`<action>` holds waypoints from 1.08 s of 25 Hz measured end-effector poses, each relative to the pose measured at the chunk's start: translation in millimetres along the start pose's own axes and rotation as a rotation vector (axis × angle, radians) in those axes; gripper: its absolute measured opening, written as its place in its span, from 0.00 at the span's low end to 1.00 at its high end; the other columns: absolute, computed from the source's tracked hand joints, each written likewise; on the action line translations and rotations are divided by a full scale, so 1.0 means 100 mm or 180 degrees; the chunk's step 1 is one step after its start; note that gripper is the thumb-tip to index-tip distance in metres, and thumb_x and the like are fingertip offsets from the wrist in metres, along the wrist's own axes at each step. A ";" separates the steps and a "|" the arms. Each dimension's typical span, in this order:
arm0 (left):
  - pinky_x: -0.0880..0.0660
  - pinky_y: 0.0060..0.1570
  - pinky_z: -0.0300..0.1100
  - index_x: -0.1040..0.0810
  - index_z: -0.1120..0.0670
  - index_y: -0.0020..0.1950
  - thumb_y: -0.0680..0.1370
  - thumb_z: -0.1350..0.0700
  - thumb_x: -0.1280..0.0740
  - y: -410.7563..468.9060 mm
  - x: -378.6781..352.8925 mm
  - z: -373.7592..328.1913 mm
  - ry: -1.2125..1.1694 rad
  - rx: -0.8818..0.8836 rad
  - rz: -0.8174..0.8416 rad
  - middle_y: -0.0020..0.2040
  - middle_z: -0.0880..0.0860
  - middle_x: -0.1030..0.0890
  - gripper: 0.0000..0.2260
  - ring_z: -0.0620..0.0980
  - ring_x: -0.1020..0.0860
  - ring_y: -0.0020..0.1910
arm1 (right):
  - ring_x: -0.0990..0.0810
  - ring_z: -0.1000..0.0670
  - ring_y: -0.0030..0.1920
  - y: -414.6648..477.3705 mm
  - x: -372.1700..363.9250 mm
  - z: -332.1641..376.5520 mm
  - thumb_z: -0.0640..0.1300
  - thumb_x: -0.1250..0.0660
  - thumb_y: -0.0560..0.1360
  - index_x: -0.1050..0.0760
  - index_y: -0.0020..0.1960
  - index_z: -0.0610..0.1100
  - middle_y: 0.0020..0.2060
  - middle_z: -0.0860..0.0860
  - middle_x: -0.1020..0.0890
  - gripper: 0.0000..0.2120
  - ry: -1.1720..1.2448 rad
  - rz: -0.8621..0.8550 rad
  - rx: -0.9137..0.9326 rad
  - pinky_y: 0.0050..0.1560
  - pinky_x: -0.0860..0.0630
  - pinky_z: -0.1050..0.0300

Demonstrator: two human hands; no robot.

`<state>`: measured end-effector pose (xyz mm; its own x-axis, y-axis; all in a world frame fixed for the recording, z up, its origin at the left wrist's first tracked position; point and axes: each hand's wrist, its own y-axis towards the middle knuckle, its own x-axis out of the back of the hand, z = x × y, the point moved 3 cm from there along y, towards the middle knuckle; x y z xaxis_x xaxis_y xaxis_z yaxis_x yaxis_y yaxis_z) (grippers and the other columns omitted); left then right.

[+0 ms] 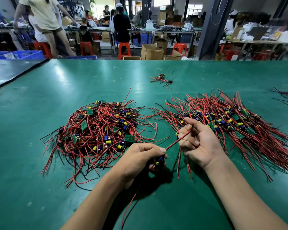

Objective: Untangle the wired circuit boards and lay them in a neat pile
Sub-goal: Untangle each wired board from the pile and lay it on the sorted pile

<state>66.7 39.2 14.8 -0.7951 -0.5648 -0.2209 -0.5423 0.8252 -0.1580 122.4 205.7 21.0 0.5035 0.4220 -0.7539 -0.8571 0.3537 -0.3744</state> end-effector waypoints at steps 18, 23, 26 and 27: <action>0.20 0.51 0.38 0.20 0.51 0.58 0.77 0.41 0.40 0.07 0.02 0.02 -0.0948 -0.0091 -0.0360 0.56 0.51 0.16 0.19 0.47 0.18 0.56 | 0.20 0.57 0.44 -0.13 -0.20 -0.35 0.42 0.23 0.70 0.22 0.46 0.49 0.45 0.53 0.18 0.09 -0.4514 -0.0145 0.2646 0.47 0.27 0.68; 0.21 0.48 0.45 0.18 0.56 0.56 0.77 0.60 0.30 0.00 0.30 -0.02 0.2349 -0.1851 -0.2061 0.47 0.49 0.17 0.09 0.47 0.19 0.43 | 0.21 0.48 0.47 -0.11 0.00 -0.01 0.42 0.25 0.73 0.20 0.51 0.46 0.47 0.49 0.22 0.08 -0.4642 -0.1366 0.3256 0.49 0.32 0.69; 0.26 0.50 0.42 0.21 0.54 0.60 0.74 0.58 0.29 -0.02 0.39 -0.03 0.3187 -0.1710 -0.2339 0.53 0.49 0.23 0.15 0.49 0.23 0.48 | 0.26 0.44 0.56 -0.13 0.09 0.07 0.49 0.27 0.74 0.22 0.61 0.45 0.54 0.48 0.25 0.17 -0.5342 -0.1979 0.3104 0.57 0.30 0.53; 0.27 0.51 0.43 0.23 0.53 0.63 0.74 0.57 0.29 0.00 0.41 -0.01 0.3292 -0.1460 -0.2302 0.57 0.50 0.25 0.17 0.50 0.24 0.51 | 0.27 0.45 0.57 -0.14 0.06 0.04 0.50 0.27 0.74 0.22 0.62 0.45 0.54 0.47 0.25 0.18 -0.5468 -0.1950 0.3194 0.59 0.30 0.51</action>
<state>33.7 16.4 6.2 -0.0217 -0.7761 0.6303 -0.8044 0.3879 0.4500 137.9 207.0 23.9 0.7110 0.0641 0.7003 -0.5341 0.6970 0.4785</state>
